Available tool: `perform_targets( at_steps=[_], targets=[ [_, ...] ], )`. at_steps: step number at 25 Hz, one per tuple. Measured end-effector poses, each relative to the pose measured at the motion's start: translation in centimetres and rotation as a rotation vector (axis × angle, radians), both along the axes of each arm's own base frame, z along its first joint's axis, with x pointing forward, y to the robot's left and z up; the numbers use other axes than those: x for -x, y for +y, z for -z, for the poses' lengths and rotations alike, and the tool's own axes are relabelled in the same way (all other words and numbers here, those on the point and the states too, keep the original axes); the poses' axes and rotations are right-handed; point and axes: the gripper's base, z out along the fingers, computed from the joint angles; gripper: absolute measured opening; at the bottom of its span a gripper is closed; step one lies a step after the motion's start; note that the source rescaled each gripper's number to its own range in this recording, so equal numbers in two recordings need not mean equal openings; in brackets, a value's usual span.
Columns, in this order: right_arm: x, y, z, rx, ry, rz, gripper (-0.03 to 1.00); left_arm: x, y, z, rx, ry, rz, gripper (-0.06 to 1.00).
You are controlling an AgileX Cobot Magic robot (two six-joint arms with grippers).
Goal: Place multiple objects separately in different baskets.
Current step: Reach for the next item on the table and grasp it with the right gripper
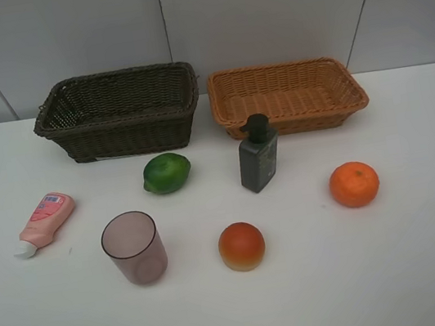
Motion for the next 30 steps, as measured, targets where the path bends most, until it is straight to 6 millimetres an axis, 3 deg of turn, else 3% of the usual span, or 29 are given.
perform_targets(
  at_steps=[30],
  targets=[
    [0.0,0.0,0.0,0.0,0.0,0.0,0.85,0.0,0.0,0.0,0.0,0.0,0.0,1.0]
  ],
)
